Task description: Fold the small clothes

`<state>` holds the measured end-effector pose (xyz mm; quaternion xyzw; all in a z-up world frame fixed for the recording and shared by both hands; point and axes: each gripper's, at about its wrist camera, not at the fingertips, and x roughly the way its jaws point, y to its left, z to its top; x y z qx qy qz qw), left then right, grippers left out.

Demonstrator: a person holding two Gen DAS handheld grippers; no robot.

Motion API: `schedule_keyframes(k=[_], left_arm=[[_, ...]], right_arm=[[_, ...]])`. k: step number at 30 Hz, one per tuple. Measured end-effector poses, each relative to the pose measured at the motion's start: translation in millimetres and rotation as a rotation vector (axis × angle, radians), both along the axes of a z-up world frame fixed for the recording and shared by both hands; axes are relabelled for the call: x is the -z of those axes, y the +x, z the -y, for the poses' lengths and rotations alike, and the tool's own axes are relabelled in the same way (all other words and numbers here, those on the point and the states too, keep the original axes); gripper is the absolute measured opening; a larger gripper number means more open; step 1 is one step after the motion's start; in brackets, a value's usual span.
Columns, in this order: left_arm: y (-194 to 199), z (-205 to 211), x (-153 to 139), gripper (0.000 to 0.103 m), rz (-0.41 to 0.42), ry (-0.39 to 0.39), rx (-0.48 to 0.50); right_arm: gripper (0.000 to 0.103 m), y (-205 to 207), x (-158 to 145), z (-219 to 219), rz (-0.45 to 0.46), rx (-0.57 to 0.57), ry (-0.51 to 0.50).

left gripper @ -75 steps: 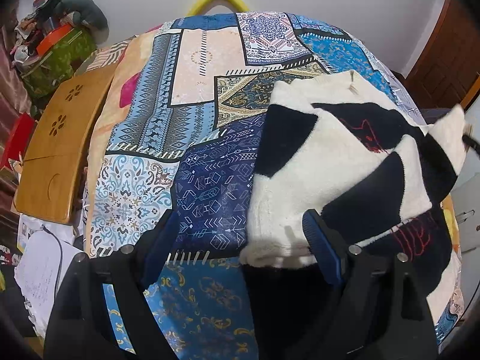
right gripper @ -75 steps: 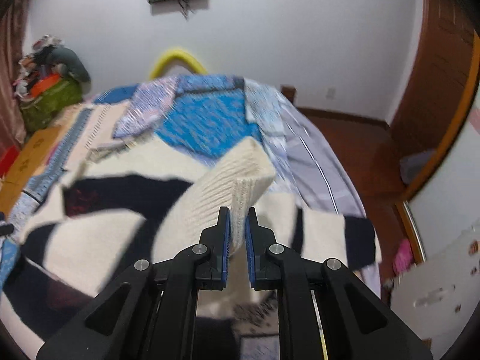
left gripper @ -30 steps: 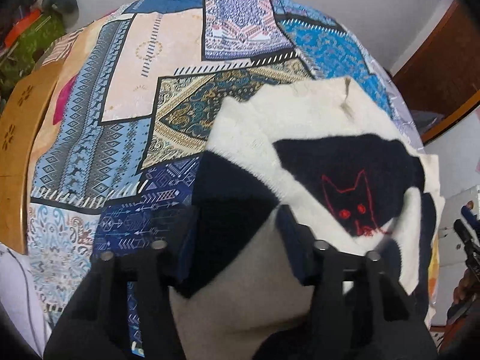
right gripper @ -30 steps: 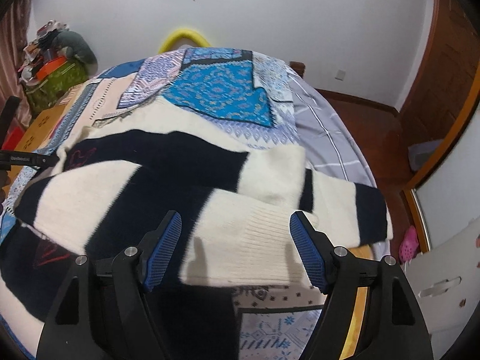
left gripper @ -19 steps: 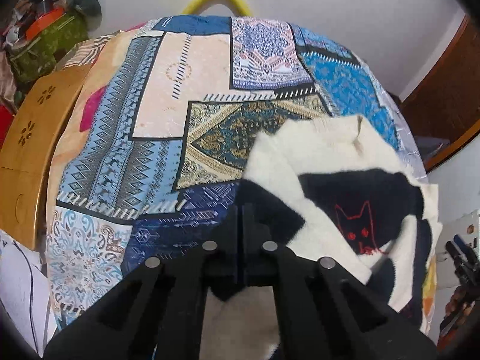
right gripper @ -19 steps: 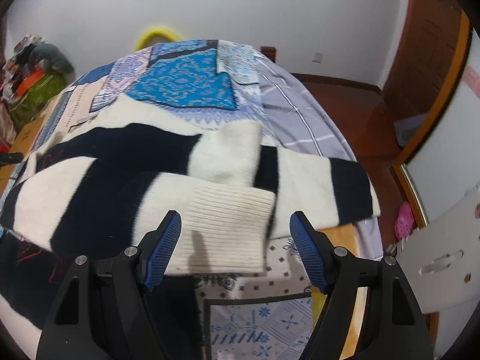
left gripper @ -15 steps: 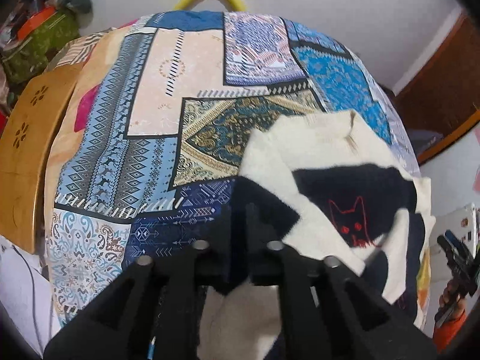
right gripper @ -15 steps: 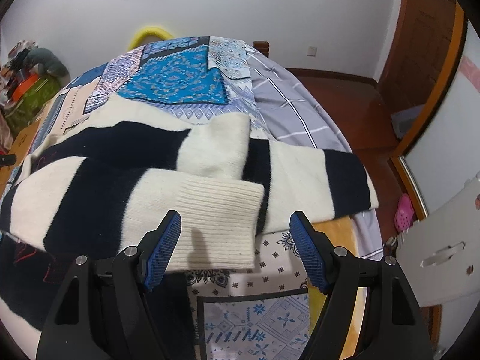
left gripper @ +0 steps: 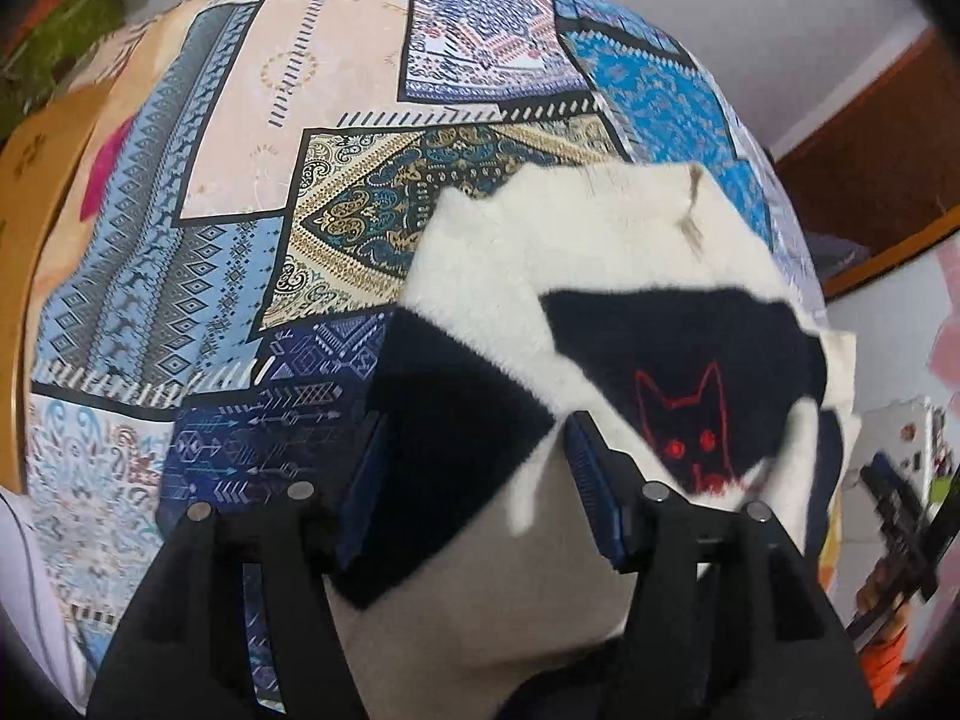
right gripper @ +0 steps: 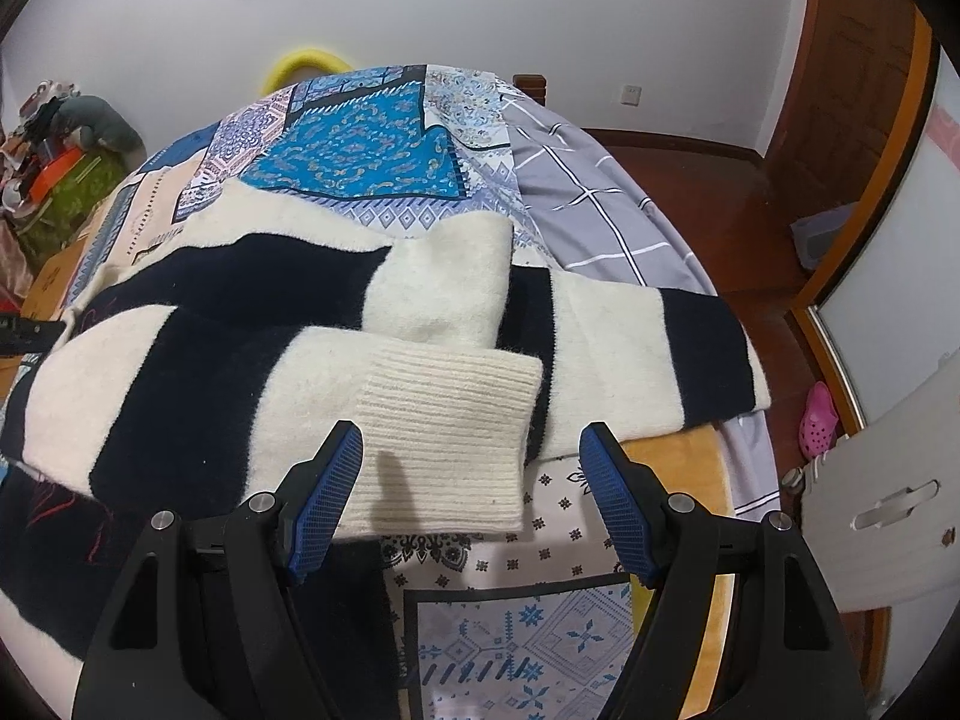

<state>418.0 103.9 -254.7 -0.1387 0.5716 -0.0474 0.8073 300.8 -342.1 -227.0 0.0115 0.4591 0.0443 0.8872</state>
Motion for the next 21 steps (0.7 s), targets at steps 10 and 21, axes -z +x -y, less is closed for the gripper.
schedule_keyframes(k=[10, 21], left_arm=[[1, 21, -9, 0.012, 0.094, 0.127, 0.019], [-13, -23, -47, 0.0, 0.186, 0.131, -0.076]], right_arm=[[0.072, 0, 7, 7, -0.014, 0.022, 0.011], [0.072, 2, 9, 18, -0.005, 0.038, 0.005]])
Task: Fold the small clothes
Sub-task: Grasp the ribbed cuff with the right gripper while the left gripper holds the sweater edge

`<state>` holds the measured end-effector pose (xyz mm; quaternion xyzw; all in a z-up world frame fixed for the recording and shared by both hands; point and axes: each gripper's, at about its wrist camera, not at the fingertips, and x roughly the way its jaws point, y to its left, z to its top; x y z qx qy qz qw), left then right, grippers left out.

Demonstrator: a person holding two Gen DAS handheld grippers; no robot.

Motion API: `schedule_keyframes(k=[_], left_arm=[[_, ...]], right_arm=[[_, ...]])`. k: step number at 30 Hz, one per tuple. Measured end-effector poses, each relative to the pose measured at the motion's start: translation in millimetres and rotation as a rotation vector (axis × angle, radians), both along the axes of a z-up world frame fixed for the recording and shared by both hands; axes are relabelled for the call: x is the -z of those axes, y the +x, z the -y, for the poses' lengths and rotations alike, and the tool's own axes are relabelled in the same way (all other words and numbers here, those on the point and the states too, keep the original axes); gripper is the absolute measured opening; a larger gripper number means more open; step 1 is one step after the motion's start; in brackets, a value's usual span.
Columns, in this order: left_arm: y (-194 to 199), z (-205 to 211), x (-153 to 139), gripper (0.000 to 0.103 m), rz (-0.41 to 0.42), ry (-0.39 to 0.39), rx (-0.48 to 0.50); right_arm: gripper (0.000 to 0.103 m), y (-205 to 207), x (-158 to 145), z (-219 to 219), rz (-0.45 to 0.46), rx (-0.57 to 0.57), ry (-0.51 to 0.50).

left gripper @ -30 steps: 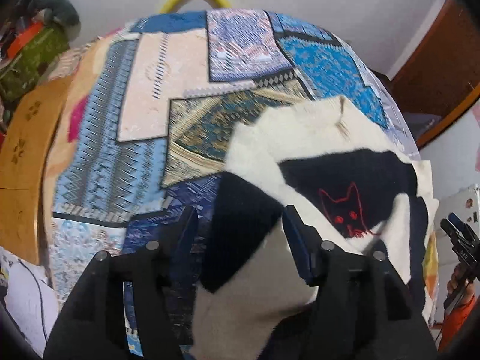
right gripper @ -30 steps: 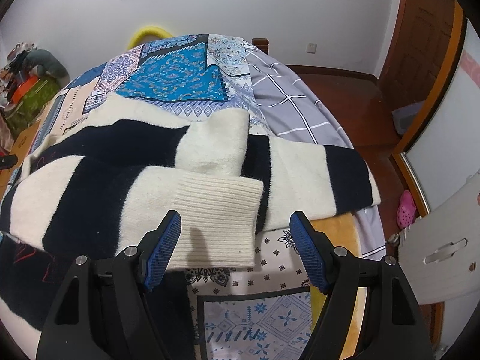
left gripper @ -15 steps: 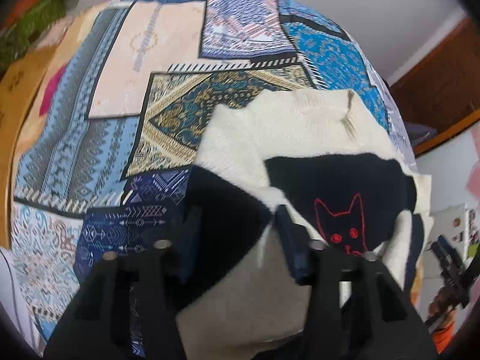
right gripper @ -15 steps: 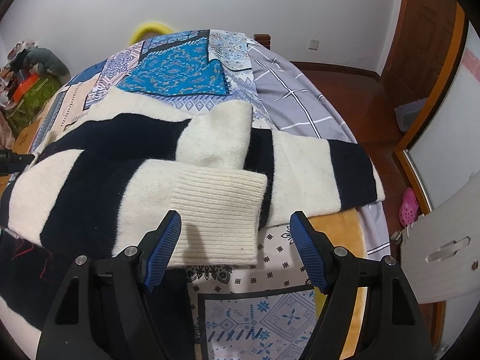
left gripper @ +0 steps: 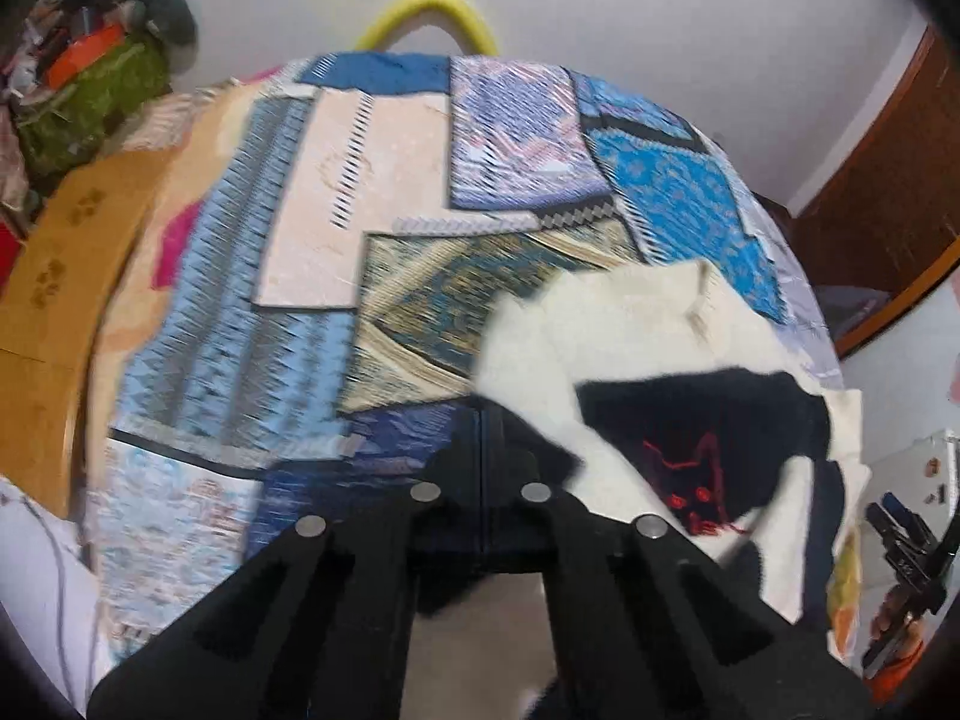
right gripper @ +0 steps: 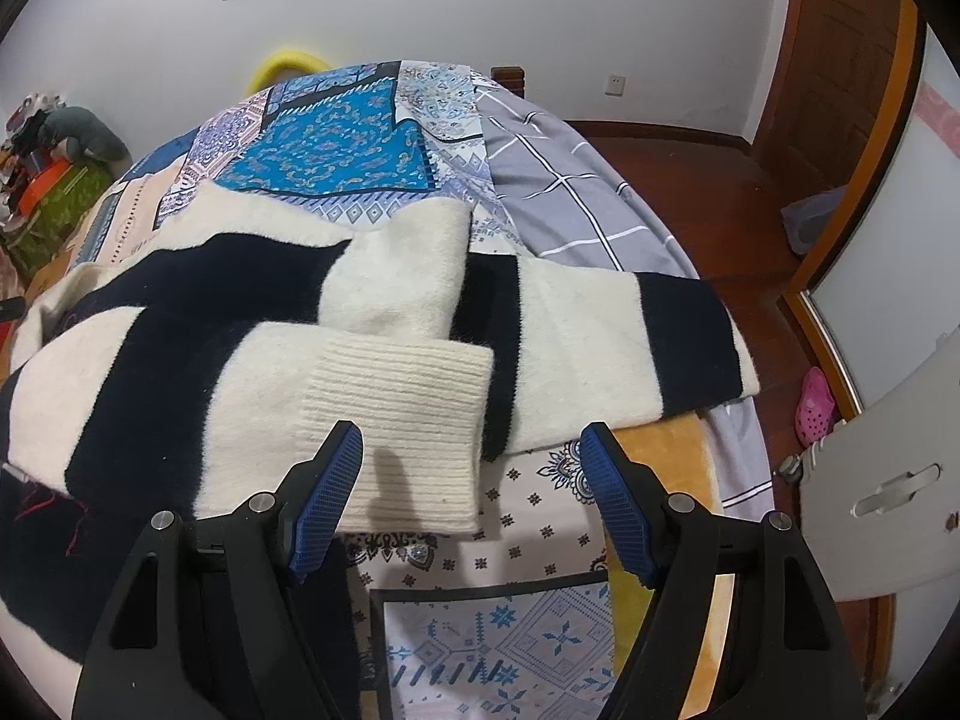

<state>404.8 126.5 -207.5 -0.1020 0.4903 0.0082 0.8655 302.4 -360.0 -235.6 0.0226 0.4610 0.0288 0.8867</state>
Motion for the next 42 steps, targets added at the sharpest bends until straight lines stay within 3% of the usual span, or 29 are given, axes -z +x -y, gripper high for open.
schedule_keyframes(k=[8, 10, 13, 15, 17, 19, 23, 31, 32, 34, 36, 42], left_arm=[[-1, -20, -1, 0.001, -0.029, -0.042, 0.014], [-2, -14, 0, 0.006, -0.033, -0.032, 0.037], [-2, 1, 7, 0.029, -0.054, -0.048, 0.091], [-2, 12, 11, 0.043, -0.063, -0.035, 0.117], [0, 24, 18, 0.047, -0.082, -0.013, 0.142], [2, 31, 26, 0.047, -0.107, -0.012, 0.157], [8, 43, 42, 0.048, -0.147, 0.006, 0.167], [10, 57, 50, 0.044, -0.128, 0.067, 0.171], [9, 59, 50, 0.04, -0.119, 0.075, 0.178], [6, 62, 50, 0.03, -0.106, 0.084, 0.185], [5, 65, 49, 0.02, -0.096, 0.086, 0.184], [2, 65, 43, 0.01, -0.071, 0.088, 0.173]], right_arm=[[0.07, 15, 6, 3, 0.017, -0.012, 0.036], [0.056, 22, 9, 4, 0.013, -0.009, 0.046], [0.036, 30, 14, 2, -0.018, -0.023, 0.083], [0.027, 30, 16, -1, -0.029, -0.034, 0.104], [0.022, 28, 14, -4, -0.016, -0.035, 0.091], [0.008, 25, 11, -3, -0.002, -0.03, 0.082], [0.007, 21, 1, 4, 0.024, -0.022, 0.095], [0.009, 21, -11, -1, 0.053, -0.046, 0.034], [0.011, 21, -9, -1, 0.044, -0.047, 0.04], [0.033, 23, -2, 1, 0.011, -0.039, 0.059], [0.045, 23, 6, 3, -0.006, -0.039, 0.094], [0.046, 29, 38, 7, -0.075, -0.034, 0.152]])
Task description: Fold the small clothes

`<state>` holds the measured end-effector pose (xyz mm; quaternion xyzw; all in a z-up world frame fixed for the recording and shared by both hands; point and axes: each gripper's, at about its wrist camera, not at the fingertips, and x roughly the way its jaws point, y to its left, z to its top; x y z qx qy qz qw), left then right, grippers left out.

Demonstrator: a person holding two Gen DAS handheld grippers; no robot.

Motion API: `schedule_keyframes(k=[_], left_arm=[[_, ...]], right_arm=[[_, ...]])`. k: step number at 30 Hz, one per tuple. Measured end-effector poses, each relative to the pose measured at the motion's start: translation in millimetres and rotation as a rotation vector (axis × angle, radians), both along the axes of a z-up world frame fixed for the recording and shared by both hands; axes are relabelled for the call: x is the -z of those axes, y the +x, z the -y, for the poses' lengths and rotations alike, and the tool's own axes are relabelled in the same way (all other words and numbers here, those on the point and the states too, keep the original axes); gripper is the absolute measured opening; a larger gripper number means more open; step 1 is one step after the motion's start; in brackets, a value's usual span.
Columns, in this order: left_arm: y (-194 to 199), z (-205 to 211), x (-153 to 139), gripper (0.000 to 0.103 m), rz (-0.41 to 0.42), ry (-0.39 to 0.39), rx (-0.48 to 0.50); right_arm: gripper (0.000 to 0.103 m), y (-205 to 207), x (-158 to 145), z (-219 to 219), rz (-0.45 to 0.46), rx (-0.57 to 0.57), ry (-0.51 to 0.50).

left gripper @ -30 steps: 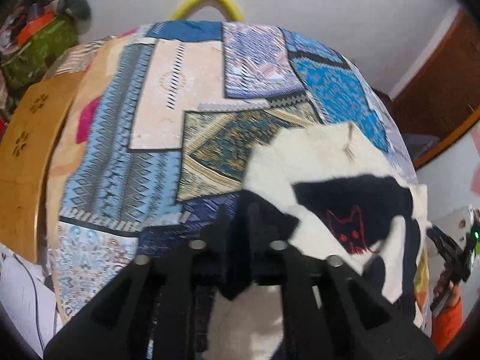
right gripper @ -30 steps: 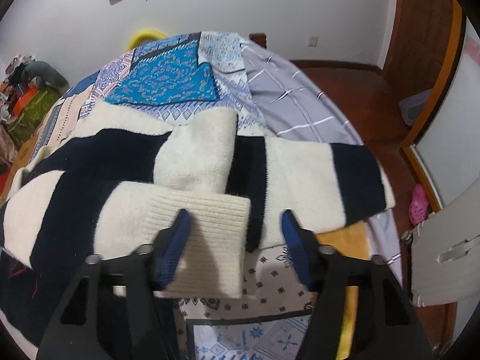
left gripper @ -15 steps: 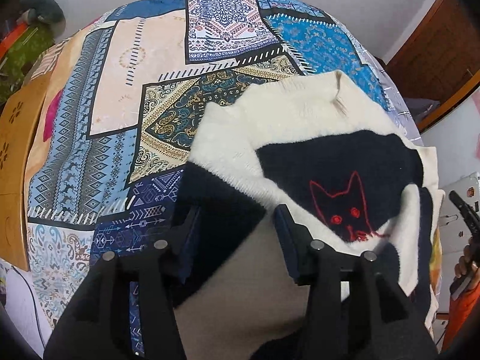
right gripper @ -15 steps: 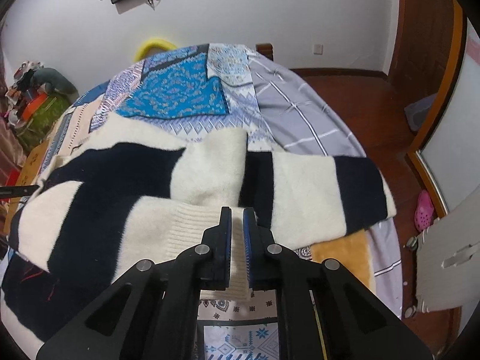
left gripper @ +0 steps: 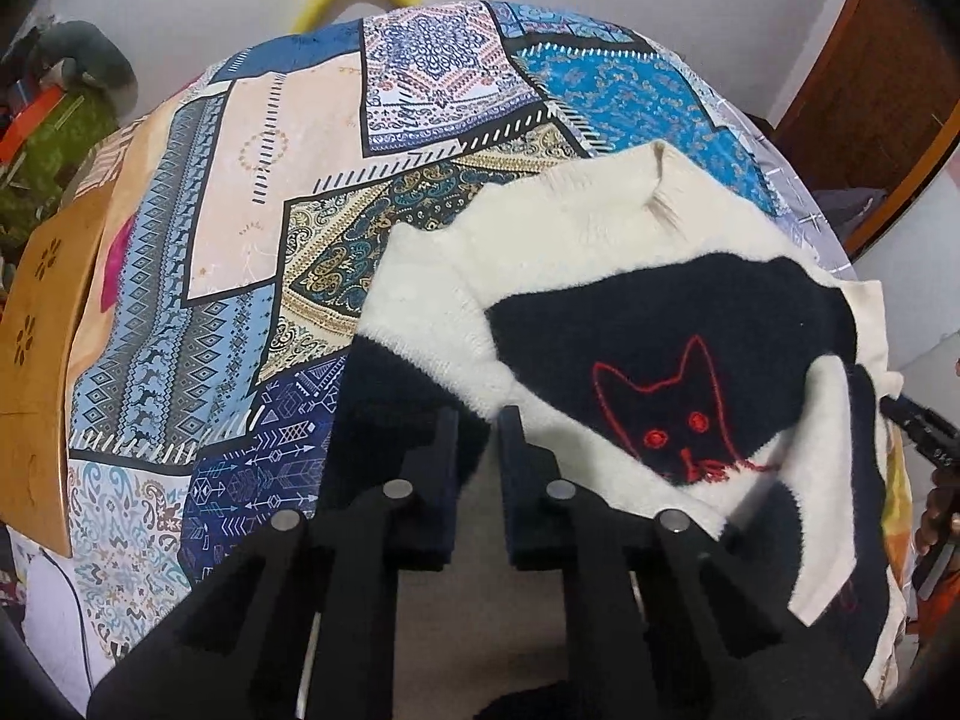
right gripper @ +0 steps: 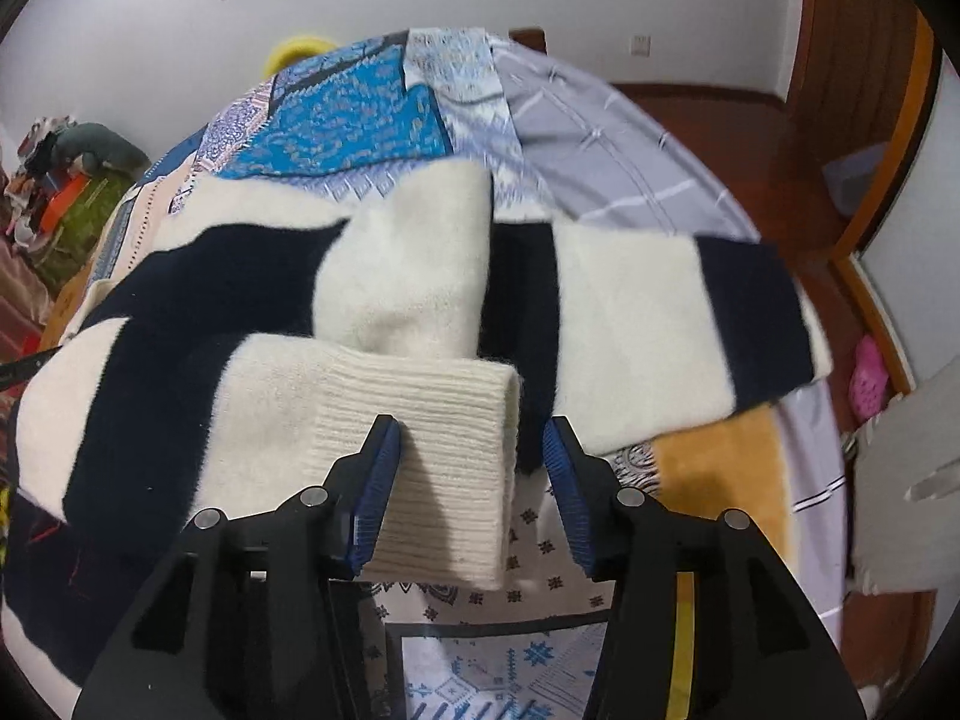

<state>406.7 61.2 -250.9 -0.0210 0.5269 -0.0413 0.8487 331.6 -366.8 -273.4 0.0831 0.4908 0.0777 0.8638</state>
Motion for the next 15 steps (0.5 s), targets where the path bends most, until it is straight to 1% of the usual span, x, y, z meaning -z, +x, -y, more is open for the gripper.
schedule_keyframes(k=[2, 4, 5, 6, 7, 9, 10, 11, 15], left_arm=[[-2, -3, -3, 0.009, 0.012, -0.009, -0.008], [-4, -6, -7, 0.009, 0.024, -0.014, -0.011], [-5, -7, -9, 0.009, 0.03, -0.013, -0.011], [-6, -9, -11, 0.008, 0.035, -0.01, -0.014], [-7, -10, -13, 0.008, 0.042, -0.011, -0.02], [-9, -14, -18, 0.008, 0.052, -0.02, -0.033], [-10, -16, -21, 0.008, 0.059, -0.024, -0.039], [-11, -19, -26, 0.008, 0.073, -0.027, -0.047], [-17, -28, -38, 0.007, 0.108, -0.021, -0.061]], right_arm=[[0.045, 1, 6, 1, -0.007, 0.003, 0.041], [0.03, 1, 7, 0, -0.007, -0.005, 0.073], [0.03, 1, 7, -2, -0.009, -0.02, 0.086], [0.027, 0, 6, -5, -0.006, -0.024, 0.068], [0.022, -1, 5, -9, 0.003, -0.03, 0.043], [0.016, -3, 0, -13, 0.021, -0.037, 0.012], [0.01, -5, -4, -14, 0.032, -0.032, 0.0], [0.006, -6, -8, -13, 0.041, -0.025, -0.008], [0.006, -9, -25, -6, 0.081, -0.004, 0.011]])
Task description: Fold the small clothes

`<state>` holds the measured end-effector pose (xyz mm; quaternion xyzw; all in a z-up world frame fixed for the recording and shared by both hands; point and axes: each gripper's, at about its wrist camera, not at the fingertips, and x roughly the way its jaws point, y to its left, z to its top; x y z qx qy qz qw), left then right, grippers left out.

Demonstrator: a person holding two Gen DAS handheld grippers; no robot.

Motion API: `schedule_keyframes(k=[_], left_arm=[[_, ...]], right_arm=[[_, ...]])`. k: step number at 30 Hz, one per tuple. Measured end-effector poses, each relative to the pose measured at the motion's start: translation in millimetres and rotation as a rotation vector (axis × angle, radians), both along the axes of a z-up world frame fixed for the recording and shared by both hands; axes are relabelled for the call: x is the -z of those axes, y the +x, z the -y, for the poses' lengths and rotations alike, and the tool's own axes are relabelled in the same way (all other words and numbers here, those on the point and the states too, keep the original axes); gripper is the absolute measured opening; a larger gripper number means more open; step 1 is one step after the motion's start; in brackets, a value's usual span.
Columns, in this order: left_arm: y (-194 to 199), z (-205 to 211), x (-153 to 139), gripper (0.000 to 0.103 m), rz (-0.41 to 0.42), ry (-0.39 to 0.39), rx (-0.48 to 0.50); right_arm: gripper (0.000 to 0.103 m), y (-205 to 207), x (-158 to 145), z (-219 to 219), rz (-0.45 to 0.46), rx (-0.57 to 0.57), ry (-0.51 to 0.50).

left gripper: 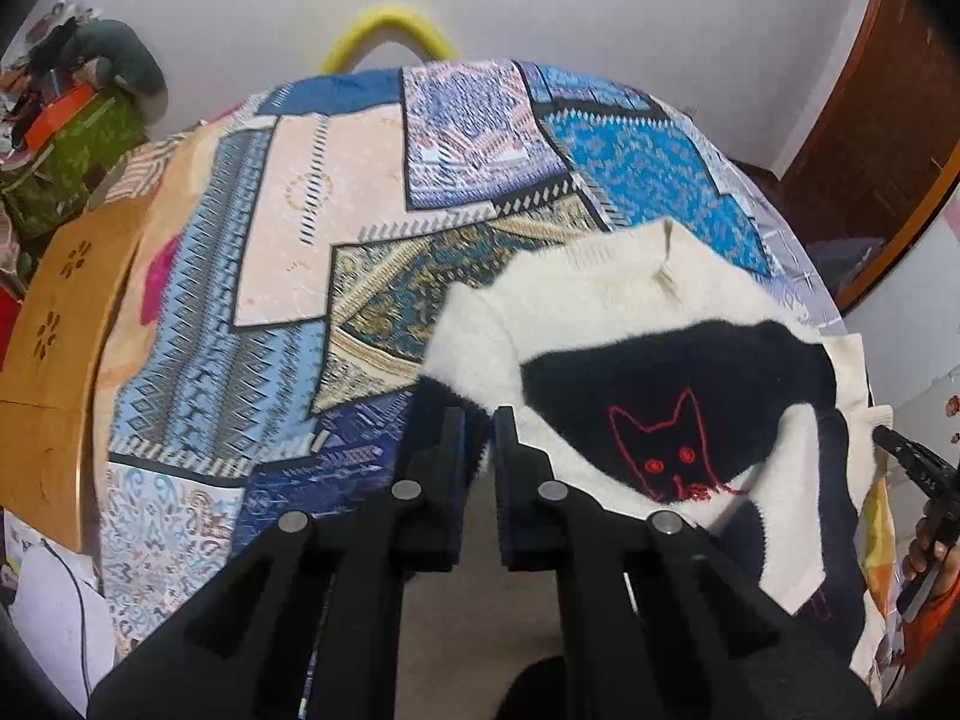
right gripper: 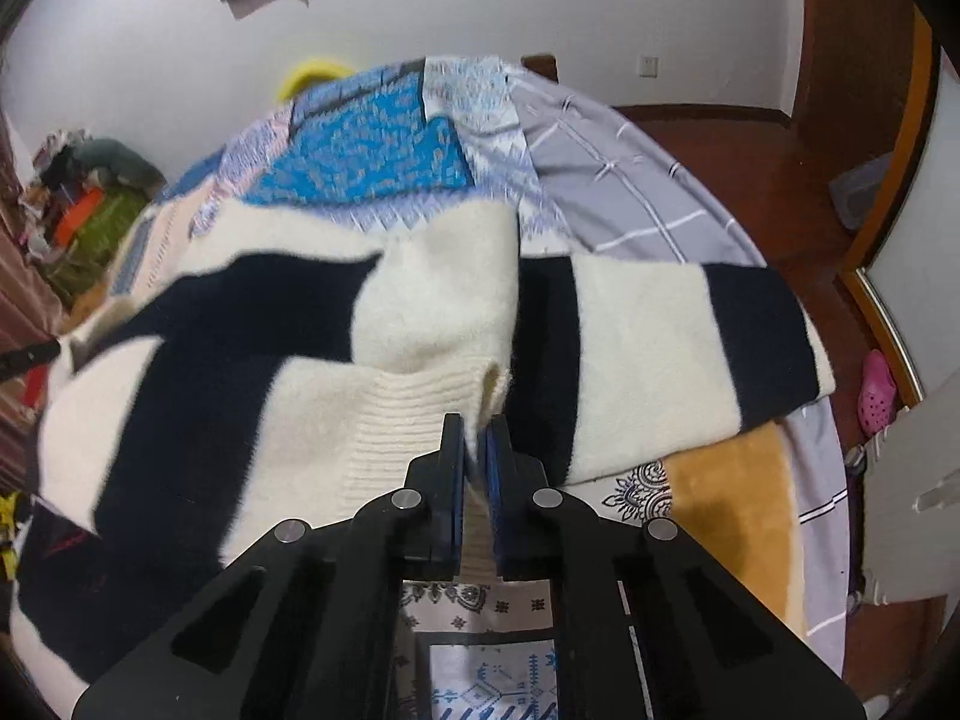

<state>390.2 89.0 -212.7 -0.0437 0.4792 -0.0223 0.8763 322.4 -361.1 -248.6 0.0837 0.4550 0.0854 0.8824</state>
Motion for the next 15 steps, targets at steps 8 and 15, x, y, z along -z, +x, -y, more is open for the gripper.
schedule_keyframes(k=[8, 15], left_arm=[[-8, -43, -15, 0.0, 0.034, 0.023, -0.097], [-12, -71, -12, 0.001, -0.014, -0.022, -0.092]], right_arm=[[0.006, -2, -36, -10, 0.091, -0.027, -0.026], [0.006, 4, -63, -35, 0.166, -0.07, -0.044]])
